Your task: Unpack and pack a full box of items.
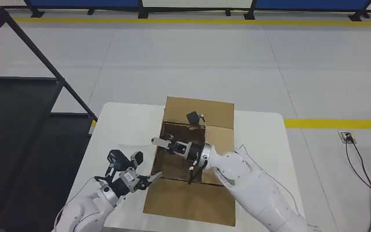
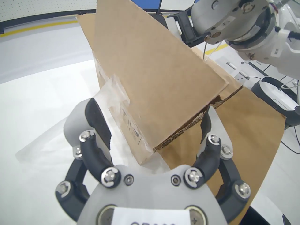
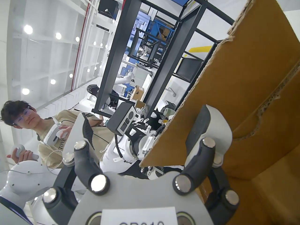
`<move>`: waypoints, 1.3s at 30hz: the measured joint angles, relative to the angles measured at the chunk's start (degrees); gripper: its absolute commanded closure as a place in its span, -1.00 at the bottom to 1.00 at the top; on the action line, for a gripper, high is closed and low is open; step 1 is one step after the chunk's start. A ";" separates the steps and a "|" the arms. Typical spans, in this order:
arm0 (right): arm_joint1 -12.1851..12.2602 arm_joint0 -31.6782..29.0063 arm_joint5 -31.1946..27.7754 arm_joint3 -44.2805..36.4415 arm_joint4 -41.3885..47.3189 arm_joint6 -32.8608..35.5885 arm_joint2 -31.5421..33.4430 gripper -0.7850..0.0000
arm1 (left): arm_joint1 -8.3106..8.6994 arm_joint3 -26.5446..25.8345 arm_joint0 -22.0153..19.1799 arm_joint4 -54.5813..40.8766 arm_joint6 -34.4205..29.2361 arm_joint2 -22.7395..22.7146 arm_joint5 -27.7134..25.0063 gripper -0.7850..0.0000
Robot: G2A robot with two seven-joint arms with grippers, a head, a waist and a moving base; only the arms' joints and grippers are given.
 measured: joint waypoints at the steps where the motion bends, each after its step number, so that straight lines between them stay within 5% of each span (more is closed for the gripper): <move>1: -0.16 0.09 -0.69 0.31 0.25 0.26 -0.20 -1.00 | -0.05 0.10 -0.14 -0.53 0.07 0.08 0.56 -1.00; 17: -0.38 -0.80 -5.62 1.55 3.22 6.64 2.60 -1.00 | 0.19 1.17 0.52 -6.25 0.52 -4.29 1.70 -1.00; 39: 2.77 -9.73 -5.89 -6.68 0.07 7.24 13.60 -1.00 | 0.92 1.70 3.00 -9.63 -0.07 -11.52 0.67 -1.00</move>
